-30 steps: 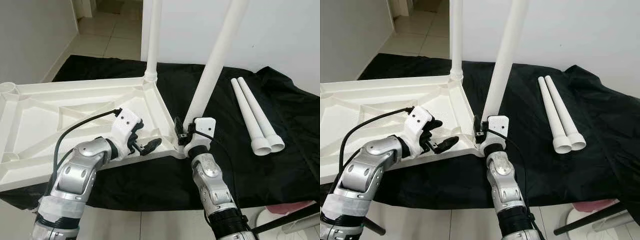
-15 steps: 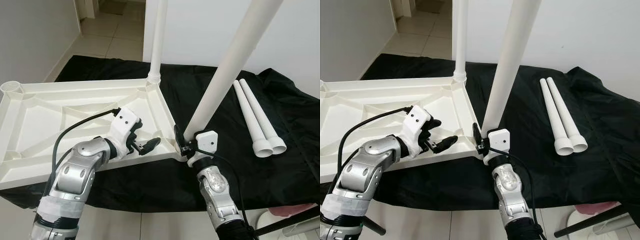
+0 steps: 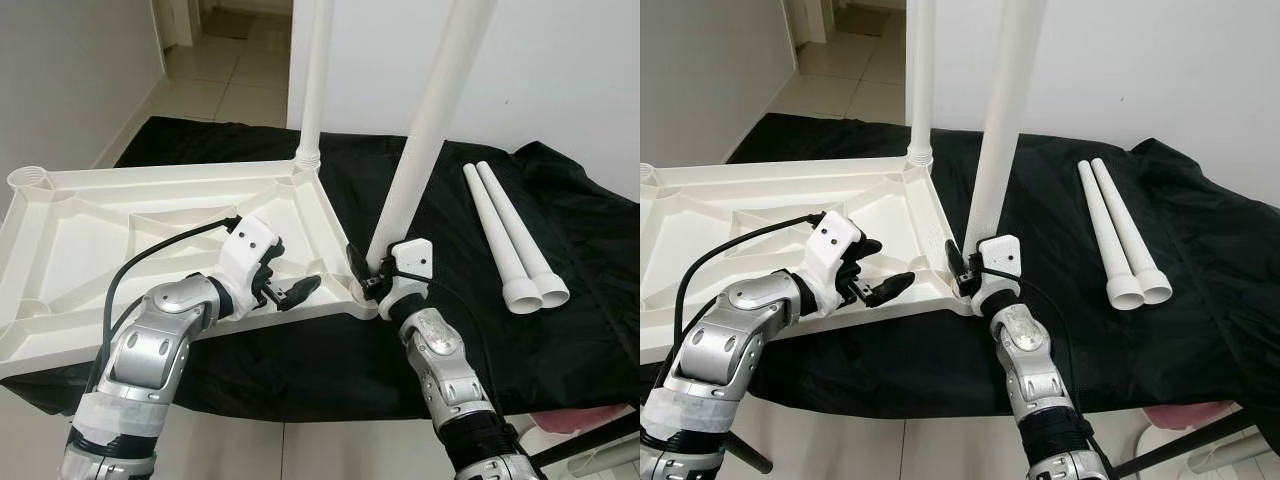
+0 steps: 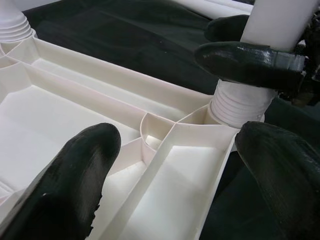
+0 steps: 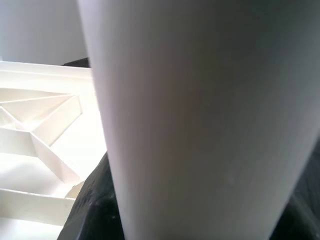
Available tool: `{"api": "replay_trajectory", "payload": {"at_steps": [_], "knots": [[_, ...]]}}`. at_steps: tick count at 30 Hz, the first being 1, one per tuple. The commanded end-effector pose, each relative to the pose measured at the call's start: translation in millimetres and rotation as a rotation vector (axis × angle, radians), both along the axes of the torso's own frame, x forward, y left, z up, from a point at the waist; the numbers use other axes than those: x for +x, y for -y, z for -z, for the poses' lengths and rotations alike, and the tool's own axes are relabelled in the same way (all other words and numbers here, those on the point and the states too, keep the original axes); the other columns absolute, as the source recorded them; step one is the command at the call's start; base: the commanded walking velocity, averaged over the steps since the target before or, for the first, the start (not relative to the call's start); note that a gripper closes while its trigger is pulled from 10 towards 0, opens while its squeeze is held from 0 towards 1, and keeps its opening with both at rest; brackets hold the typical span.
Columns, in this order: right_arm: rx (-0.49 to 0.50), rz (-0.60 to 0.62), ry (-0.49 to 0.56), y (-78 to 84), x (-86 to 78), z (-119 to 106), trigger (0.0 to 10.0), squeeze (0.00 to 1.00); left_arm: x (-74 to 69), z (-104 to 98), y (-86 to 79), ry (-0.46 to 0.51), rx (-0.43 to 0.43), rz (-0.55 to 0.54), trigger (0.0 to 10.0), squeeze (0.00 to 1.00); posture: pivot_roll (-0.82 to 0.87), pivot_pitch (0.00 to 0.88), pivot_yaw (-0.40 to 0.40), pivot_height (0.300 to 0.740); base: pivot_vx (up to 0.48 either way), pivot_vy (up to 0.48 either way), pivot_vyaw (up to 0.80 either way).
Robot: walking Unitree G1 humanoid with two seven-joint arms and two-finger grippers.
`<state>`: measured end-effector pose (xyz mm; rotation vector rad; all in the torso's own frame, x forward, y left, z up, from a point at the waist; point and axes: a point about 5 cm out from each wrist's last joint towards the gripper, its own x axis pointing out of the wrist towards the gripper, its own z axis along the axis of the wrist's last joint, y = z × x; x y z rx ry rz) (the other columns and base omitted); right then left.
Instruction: Building children table
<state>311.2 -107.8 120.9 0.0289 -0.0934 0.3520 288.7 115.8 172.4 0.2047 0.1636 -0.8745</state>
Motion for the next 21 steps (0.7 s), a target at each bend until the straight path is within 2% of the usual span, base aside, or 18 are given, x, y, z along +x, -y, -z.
{"api": "replay_trajectory", "payload": {"at_steps": [1, 10, 13, 15, 21], "knots": [[0.004, 0.054, -0.241, 15.1, -7.3, 42.2, 10.0, 0.00, 3.1, -1.8, -3.5, 0.026, 0.011, -0.091, 10.0, 0.00, 0.06, 0.020, -0.072, 0.740, 0.000, 0.000, 0.00], [0.046, 0.065, -0.287, 13.6, -9.2, 47.2, 10.0, 0.00, 3.3, -2.4, -4.9, 0.025, 0.011, -0.093, 10.0, 0.00, 0.06, 0.019, -0.070, 0.740, 0.000, 0.000, 0.00], [0.024, 0.068, -0.266, 13.7, -10.7, 47.3, 10.0, 0.00, 3.5, -3.0, -4.7, 0.027, 0.011, -0.092, 10.0, 0.00, 0.05, 0.021, -0.066, 0.740, 0.000, 0.000, 0.00], [-0.004, 0.029, -0.172, 10.0, -13.6, 36.8, 10.0, 0.00, 4.1, -3.4, -4.5, 0.031, 0.013, -0.089, 10.0, 0.00, 0.05, 0.021, -0.065, 0.740, 0.000, 0.000, 0.00], [-0.008, 0.011, -0.138, 8.4, -14.6, 31.9, 10.0, 0.00, 4.5, -4.1, -4.1, 0.037, 0.015, -0.085, 10.0, 0.00, 0.05, 0.022, -0.065, 0.740, 0.000, 0.000, 0.00]]}}
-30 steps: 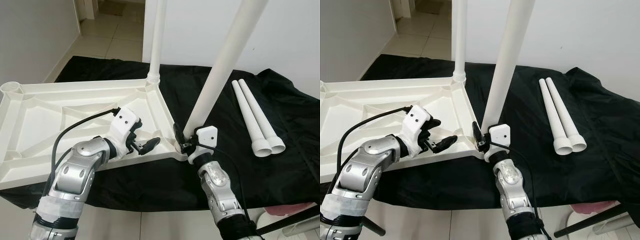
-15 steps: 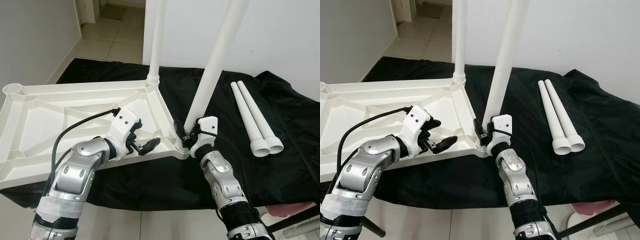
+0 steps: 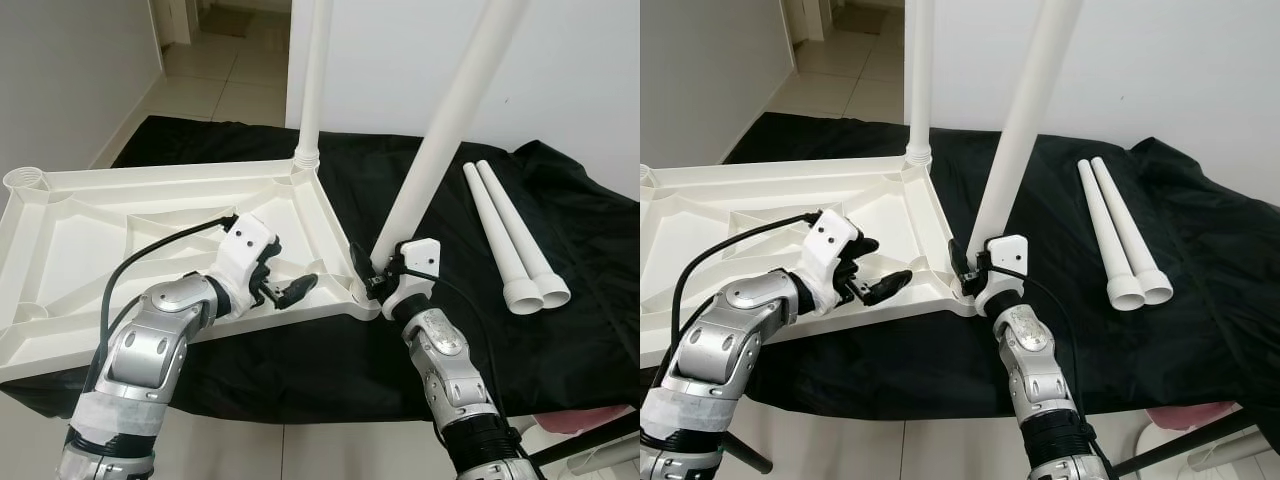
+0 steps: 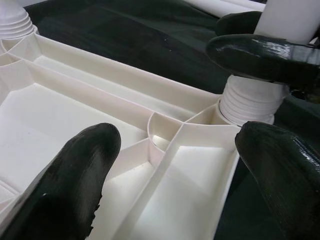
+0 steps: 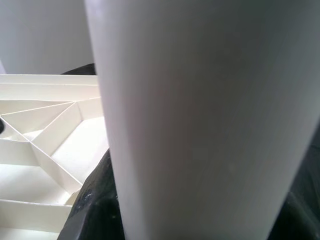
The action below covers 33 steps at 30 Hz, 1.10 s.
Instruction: Building children table
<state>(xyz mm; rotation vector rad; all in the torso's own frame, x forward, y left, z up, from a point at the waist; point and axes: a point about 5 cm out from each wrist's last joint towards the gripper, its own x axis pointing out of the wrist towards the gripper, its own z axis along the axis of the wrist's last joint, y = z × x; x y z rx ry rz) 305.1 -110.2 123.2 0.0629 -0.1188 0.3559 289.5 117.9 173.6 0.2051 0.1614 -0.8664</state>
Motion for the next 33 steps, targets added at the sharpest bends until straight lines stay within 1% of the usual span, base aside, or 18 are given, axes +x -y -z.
{"api": "replay_trajectory", "payload": {"at_steps": [1, 2, 3, 4, 5, 6, 11, 13, 14, 15, 16, 18, 21, 23, 24, 31, 32, 33], "knots": [[-0.045, 0.012, -0.157, 6.0, -8.4, 33.5, 10.0, 0.00, 3.7, -3.1, -2.0, 0.035, 0.015, -0.076, 10.0, 0.00, 0.05, 0.022, -0.065, 0.740, 0.000, 0.000, 0.00], [-0.045, 0.012, -0.157, 6.0, -8.4, 33.5, 10.0, 0.00, 3.7, -3.1, -2.0, 0.035, 0.015, -0.076, 10.0, 0.00, 0.05, 0.022, -0.065, 0.740, 0.000, 0.000, 0.00], [-0.034, -0.045, -0.121, 5.0, -9.3, 22.5, 10.0, 0.00, 7.1, -7.4, -0.9, 0.027, -0.025, -0.074, 10.0, 0.14, 0.05, 0.018, -0.066, 0.740, 0.000, 0.000, 0.00], [-0.034, -0.045, -0.121, 5.0, -9.3, 22.5, 10.0, 0.00, 7.1, -7.4, -0.9, 0.027, -0.025, -0.074, 10.0, 0.14, 0.05, 0.018, -0.066, 0.740, 0.000, 0.000, 0.00], [-0.037, -0.111, -0.091, 5.5, -10.0, 11.0, 10.0, 0.00, 9.9, -14.2, 1.0, 0.035, -0.060, -0.052, 10.0, 1.00, 0.05, 0.015, -0.069, 0.740, 0.000, 0.000, 0.00], [-0.042, -0.166, -0.069, 6.8, -10.5, 0.8, 10.0, 0.00, 11.6, -21.0, 3.6, 0.046, -0.089, -0.022, 10.0, 1.00, 0.05, 0.012, -0.071, 0.740, 0.000, 0.000, 0.00], [-0.061, -0.221, -0.044, 12.3, -8.4, -13.2, 10.0, 0.00, 13.9, -31.9, 9.6, 0.078, -0.107, 0.023, 10.0, 1.00, 0.05, 0.008, -0.077, 0.740, 0.000, 0.000, 0.00], [-0.061, -0.221, -0.044, 12.3, -8.4, -13.2, 10.0, 0.00, 13.9, -31.9, 9.6, 0.078, -0.107, 0.023, 10.0, 1.00, 0.05, 0.008, -0.077, 0.740, 0.000, 0.000, 0.00], [-0.073, -0.237, -0.032, 16.9, -5.5, -20.7, 10.0, 0.00, 13.2, -39.5, 15.0, 0.100, -0.118, 0.064, 10.0, 0.51, 0.05, 0.003, -0.081, 0.740, 0.000, 0.000, 0.00], [-0.073, -0.237, -0.032, 16.9, -5.5, -20.7, 10.0, 0.00, 13.2, -39.5, 15.0, 0.100, -0.118, 0.064, 10.0, 0.51, 0.05, 0.003, -0.081, 0.740, 0.000, 0.000, 0.00], [-0.083, -0.257, -0.021, 21.4, -2.5, -29.0, 10.0, 0.00, 11.5, -49.1, 21.3, 0.117, -0.147, 0.117, 10.0, 0.00, 0.05, 0.000, -0.085, 0.740, 0.000, 0.000, 0.00], [-0.105, -0.292, 0.005, 27.6, 2.5, -42.7, 10.0, 0.00, 7.9, -65.6, 31.2, 0.138, -0.205, 0.212, 10.0, 0.00, 0.05, 0.000, -0.089, 0.740, 0.000, 0.000, 0.00], [-0.126, -0.312, 0.032, 30.1, 4.6, -49.7, 10.0, 0.00, 5.8, -73.2, 35.6, 0.142, -0.237, 0.262, 10.0, 0.00, 0.05, 0.000, -0.088, 0.740, 0.000, 0.000, 0.00], [-0.167, -0.356, 0.067, 35.3, 7.5, -59.5, 10.0, 0.00, 3.8, -83.9, 42.9, 0.146, -0.281, 0.346, 10.0, 0.00, 0.05, 0.000, -0.090, 0.740, 0.000, 0.000, 0.00], [-0.187, -0.381, 0.070, 36.8, 7.7, -61.7, 10.0, 0.00, 4.0, -85.7, 45.1, 0.153, -0.275, 0.370, 10.0, 0.00, 0.04, 0.000, -0.088, 0.740, 0.000, 0.000, 0.00], [-0.221, -0.451, 0.065, 39.7, 7.0, -65.2, 10.0, 0.00, 1.6, -93.1, 51.0, 0.139, -0.307, 0.448, 10.0, 0.00, 0.04, 0.000, -0.088, 0.740, 0.000, 0.000, 0.00], [-0.227, -0.514, 0.039, 40.4, 6.1, -64.5, 10.0, 0.00, -4.0, -101.6, 54.7, 0.133, -0.354, 0.534, 10.0, 0.00, 0.04, 0.000, -0.088, 0.740, 0.000, 0.000, 0.00], [-0.227, -0.514, 0.039, 40.4, 6.1, -64.5, 10.0, 0.00, -4.0, -101.6, 54.7, 0.133, -0.354, 0.534, 10.0, 0.00, 0.04, 0.000, -0.088, 0.740, 0.000, 0.000, 0.00]]}}
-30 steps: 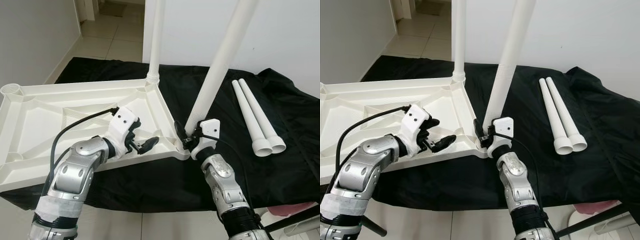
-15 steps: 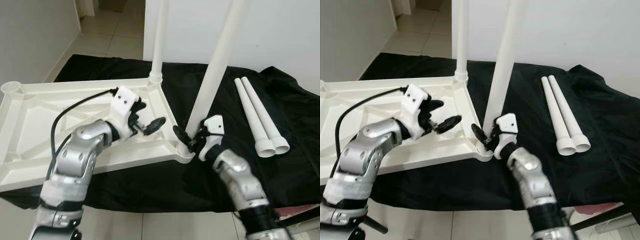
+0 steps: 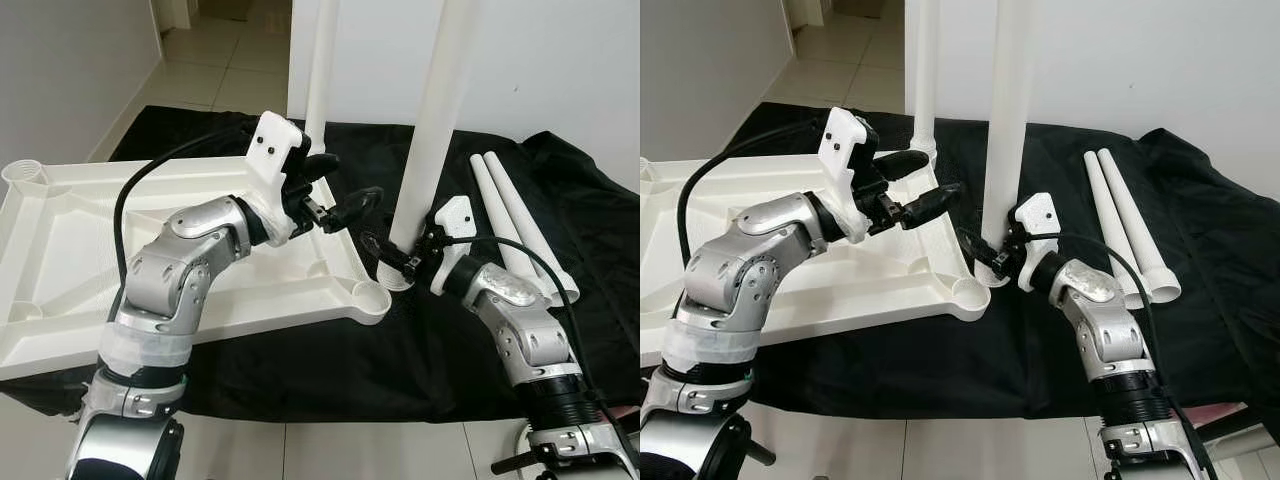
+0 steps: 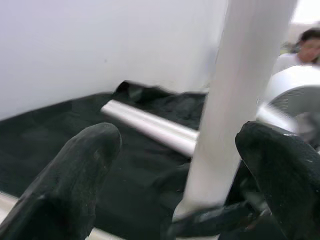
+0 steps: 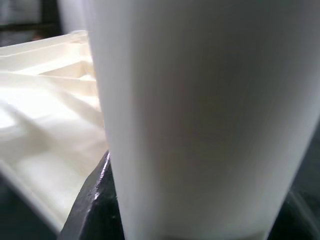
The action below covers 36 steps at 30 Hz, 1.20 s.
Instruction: Building children table
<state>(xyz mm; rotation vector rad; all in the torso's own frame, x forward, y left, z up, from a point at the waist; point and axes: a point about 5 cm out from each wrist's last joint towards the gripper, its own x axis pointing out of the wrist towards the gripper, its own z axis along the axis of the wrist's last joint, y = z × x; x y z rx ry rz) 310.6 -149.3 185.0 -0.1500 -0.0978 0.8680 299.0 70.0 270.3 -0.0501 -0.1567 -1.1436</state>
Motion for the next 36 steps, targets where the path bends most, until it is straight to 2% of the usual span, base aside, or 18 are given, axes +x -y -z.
{"api": "replay_trajectory", "payload": {"at_steps": [1, 6, 8, 10, 11, 17, 21, 25, 26, 27, 28, 36], "knots": [[-0.003, -0.034, -0.015, 1.3, 1.0, -1.5, 10.0, 0.00, -15.3, -7.5, 8.4, 0.045, 0.006, 0.279, 10.0, 0.00, 0.05, 0.000, -0.089, 0.740, 0.000, 0.000, 0.00], [-0.011, -0.076, -0.040, -1.4, 1.3, 1.0, 10.0, 0.00, -17.9, -12.9, 12.4, 0.046, -0.011, 0.340, 10.0, 0.00, 0.05, 0.000, -0.087, 0.740, 0.000, 0.000, 0.00], [-0.020, -0.128, -0.057, -8.3, 1.1, 3.7, 10.0, 0.00, -22.8, -15.6, 19.4, 0.047, -0.017, 0.424, 10.0, 0.00, 0.05, 0.000, -0.088, 0.740, 0.000, 0.000, 0.00], [-0.020, -0.128, -0.057, -8.3, 1.1, 3.7, 10.0, 0.00, -22.8, -15.6, 19.4, 0.047, -0.017, 0.424, 10.0, 0.00, 0.05, 0.000, -0.088, 0.740, 0.000, 0.000, 0.00], [-0.022, -0.162, -0.061, -14.1, 0.0, 4.4, 10.0, 0.00, -25.7, -15.1, 24.8, 0.043, -0.016, 0.464, 10.0, 0.00, 0.05, 0.000, -0.087, 0.740, 0.000, 0.000, 0.00], [-0.035, -0.255, -0.098, -23.7, -7.4, 9.3, 10.0, 0.00, -25.7, -15.6, 33.6, 0.025, -0.021, 0.489, 10.0, 0.00, 0.05, 0.000, -0.083, 0.740, 0.000, 0.000, 0.00], [-0.035, -0.270, -0.108, -24.7, -8.5, 10.4, 10.0, 0.00, -25.9, -16.2, 34.6, 0.016, -0.024, 0.498, 10.0, 0.00, 0.05, 0.000, -0.083, 0.740, 0.000, 0.000, 0.00], [-0.056, -0.302, -0.117, -27.6, -13.3, 14.3, 10.0, 0.00, -24.6, -12.8, 36.8, 0.016, 0.006, 0.495, 10.0, 0.00, 0.04, 0.000, -0.078, 0.740, 0.000, 0.000, 0.00], [-0.067, -0.311, -0.124, -28.2, -15.1, 16.8, 10.0, 0.00, -24.4, -11.8, 37.5, 0.004, 0.013, 0.500, 8.1, 0.00, 0.04, 0.000, -0.073, 0.740, 0.000, 0.000, 0.00], [-0.067, -0.311, -0.124, -28.2, -15.1, 16.8, 10.0, 0.00, -24.4, -11.8, 37.5, 0.004, 0.013, 0.500, 8.1, 0.00, 0.04, 0.000, -0.073, 0.740, 0.000, 0.000, 0.00], [-0.072, -0.317, -0.129, -28.1, -16.2, 18.5, 10.0, 0.00, -23.7, -11.2, 37.7, -0.010, 0.016, 0.505, 0.0, 0.00, 0.04, 0.000, -0.073, 0.740, 0.000, 0.000, 0.00], [-0.079, -0.315, -0.129, -25.0, -18.7, 19.7, 10.0, 0.00, -20.5, -6.6, 36.2, -0.003, 0.062, 0.489, 0.0, 0.00, 0.03, 0.000, -0.062, 0.740, 0.000, 0.000, 0.00]]}}
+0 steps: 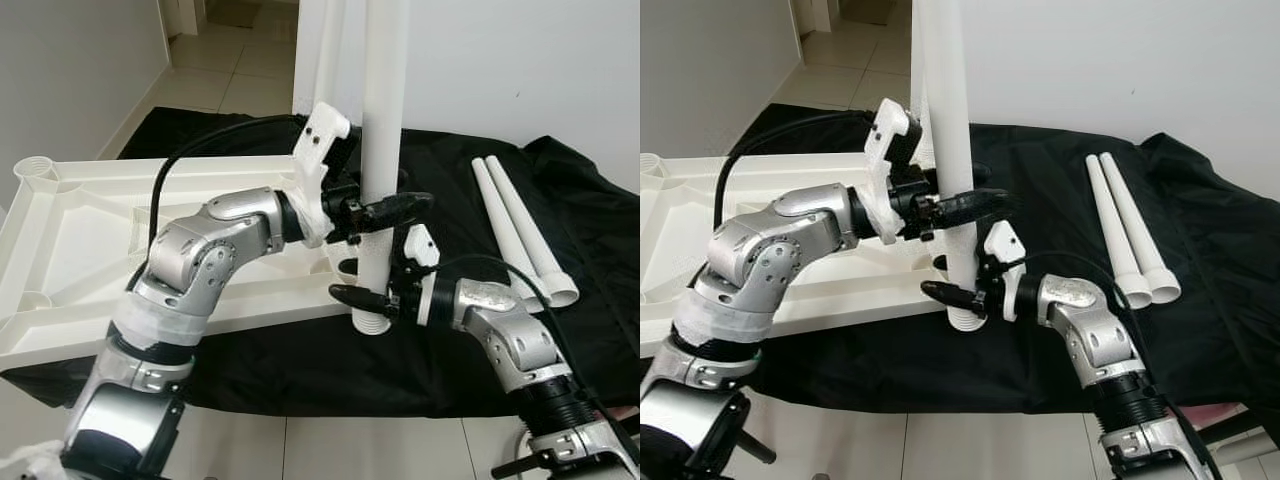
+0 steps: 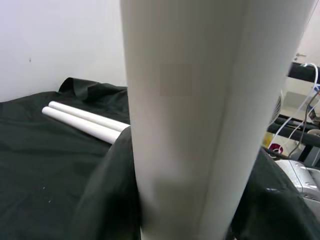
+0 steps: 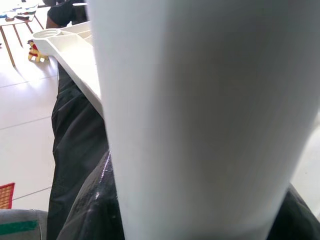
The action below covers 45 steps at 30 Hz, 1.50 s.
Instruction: Building children table
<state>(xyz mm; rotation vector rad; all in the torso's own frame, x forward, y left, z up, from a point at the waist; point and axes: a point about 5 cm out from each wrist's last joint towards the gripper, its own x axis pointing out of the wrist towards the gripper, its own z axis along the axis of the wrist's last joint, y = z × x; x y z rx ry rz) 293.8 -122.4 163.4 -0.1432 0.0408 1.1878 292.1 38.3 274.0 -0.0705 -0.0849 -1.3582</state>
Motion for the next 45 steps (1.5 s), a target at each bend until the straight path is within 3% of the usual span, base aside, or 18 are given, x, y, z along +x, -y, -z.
{"api": "replay_trajectory", "payload": {"at_steps": [1, 7, 10, 11, 19, 20, 25, 29, 36, 38, 45], "knots": [[-0.006, -0.007, 0.010, 1.9, -2.0, -1.9, 10.0, 0.00, -13.5, -2.9, 4.5, 0.049, 0.016, 0.275, 0.0, 0.00, 0.03, 0.000, -0.062, 0.740, 0.000, 0.000, 0.00], [0.009, 0.036, 0.005, 5.7, 1.1, -3.0, 10.0, 0.00, -7.5, -5.4, 4.2, 0.066, 0.032, 0.217, 0.0, 0.00, 0.03, 0.000, -0.057, 0.740, 0.000, 0.000, 0.00], [0.040, 0.105, 0.012, 8.5, 9.3, -6.6, 10.0, 0.00, 1.4, -10.7, 4.5, 0.087, 0.055, 0.134, 0.1, 0.00, 0.03, 0.000, -0.056, 0.740, 0.000, 0.000, 0.00], [0.069, 0.129, 0.012, 9.1, 12.5, -9.9, 10.0, 1.00, 5.7, -16.4, 5.3, 0.079, 0.051, 0.090, 10.0, 0.00, 0.03, 0.000, -0.056, 0.740, 0.000, 0.000, 0.00], [0.127, 0.196, 0.050, 8.4, 18.3, -21.3, 10.0, 1.00, 20.9, -31.1, 6.1, -0.010, 0.071, -0.061, 10.0, 0.00, 0.03, 0.000, -0.052, 0.740, 0.000, 0.000, 0.00], [0.141, 0.226, 0.065, 8.0, 20.4, -24.0, 10.0, 0.00, 23.9, -34.2, 5.3, -0.033, 0.062, -0.085, 10.0, 0.00, 0.03, 0.000, -0.050, 0.740, 0.000, 0.000, 0.00], [0.217, 0.355, 0.088, 1.8, 28.2, -31.2, 10.0, 0.00, 40.5, -46.3, 0.9, -0.089, -0.003, -0.231, 10.0, 0.00, 0.03, 0.000, -0.050, 0.740, 0.000, 0.000, 0.00], [0.248, 0.436, 0.099, -6.8, 32.9, -32.5, 10.0, 0.00, 47.1, -57.7, 1.3, -0.037, -0.016, -0.309, 10.0, 0.00, 0.03, 0.000, -0.054, 0.740, 0.000, 0.000, 0.00], [0.251, 0.548, 0.104, -24.9, 40.4, -35.1, 10.0, 0.00, 61.4, -68.4, 5.7, -0.037, -0.039, -0.473, 10.0, 0.00, 0.03, 0.000, -0.053, 0.740, 0.000, 0.000, 0.00], [0.268, 0.648, 0.114, -32.0, 47.0, -39.2, 10.0, 0.00, 67.1, -70.4, 10.5, -0.036, -0.037, -0.552, 10.0, 0.00, 0.03, 0.000, -0.052, 0.740, 0.000, 0.000, 0.00], [0.279, 0.827, 0.164, -43.6, 56.6, -48.8, 10.0, 0.00, 66.5, -71.2, 27.8, 0.017, -0.019, -0.625, 10.0, 0.00, 0.03, 0.000, -0.043, 0.740, 0.000, 0.000, 0.00]]}}
